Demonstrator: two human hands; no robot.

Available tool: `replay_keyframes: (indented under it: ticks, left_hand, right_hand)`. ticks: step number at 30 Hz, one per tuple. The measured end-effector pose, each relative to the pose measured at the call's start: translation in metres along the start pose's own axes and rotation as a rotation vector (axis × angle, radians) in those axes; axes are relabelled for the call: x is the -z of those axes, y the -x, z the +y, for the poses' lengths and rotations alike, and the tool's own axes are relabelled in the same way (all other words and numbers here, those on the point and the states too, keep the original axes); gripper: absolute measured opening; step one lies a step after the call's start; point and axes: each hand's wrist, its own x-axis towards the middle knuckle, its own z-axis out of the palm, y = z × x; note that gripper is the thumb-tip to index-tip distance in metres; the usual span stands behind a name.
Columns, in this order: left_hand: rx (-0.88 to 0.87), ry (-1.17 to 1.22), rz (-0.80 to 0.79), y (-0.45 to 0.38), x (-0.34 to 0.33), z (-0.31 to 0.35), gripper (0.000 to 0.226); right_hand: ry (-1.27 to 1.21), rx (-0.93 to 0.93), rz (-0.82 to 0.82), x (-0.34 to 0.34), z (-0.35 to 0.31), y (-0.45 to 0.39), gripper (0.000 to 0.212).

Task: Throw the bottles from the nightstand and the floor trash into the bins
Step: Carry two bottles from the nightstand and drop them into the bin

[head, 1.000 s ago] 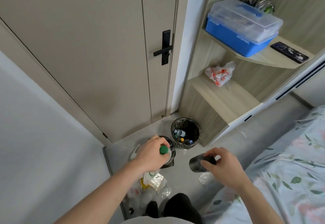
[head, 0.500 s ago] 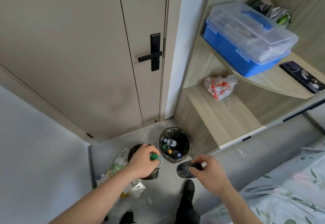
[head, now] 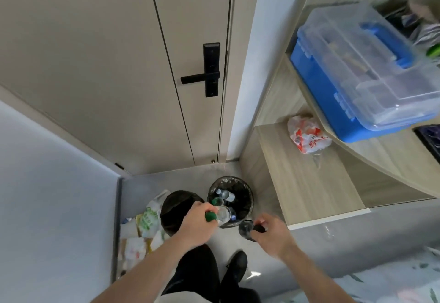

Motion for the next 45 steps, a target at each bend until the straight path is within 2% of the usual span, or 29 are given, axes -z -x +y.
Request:
replay_keyframes:
  ticks: [6,14,20,30,33,41,45]
  left_hand:
    - [0.068,0.018,-0.069,-0.04,-0.007,-0.015,0.026]
    - [0.093,-0.035,-0.13,-0.142,-0.047,-0.059,0.021]
    - [0.117,-0.007,-0.117,-0.225,-0.11,-0.106,0.02]
    - [0.139,-0.039,-0.117,-0.317,-0.203,-0.181,0.026]
    - [0.134,-0.046,-0.116,-0.335,-0.223,-0.194,0.027]
    - [0.131,-0.073,-0.147,-0.368,-0.253,-0.215,0.032]
    - [0.128,-0.08,-0.2,-0.37,-0.262,-0.223,0.051]
  right_hand:
    - [0.036,-0.075,-0.016,-0.005,-0.008,-0.043,0.017]
    - [0.017,-0.109,0.007,-0.041,-0.005,-0.142,0.013]
    - [-0.004,-0.162,0.009,-0.093,0.04,-0.237,0.014]
    - [0.135,-0.14,-0.001,-0.189,0.122,-0.364,0.015]
    - [0.149,-0.16,0.018,-0.213,0.142,-0.389,0.022]
    - [0.142,-0.207,0.022,-0.252,0.172,-0.44,0.024]
    - [0.139,-0.207,0.024,-0.262,0.181,-0.446,0.032]
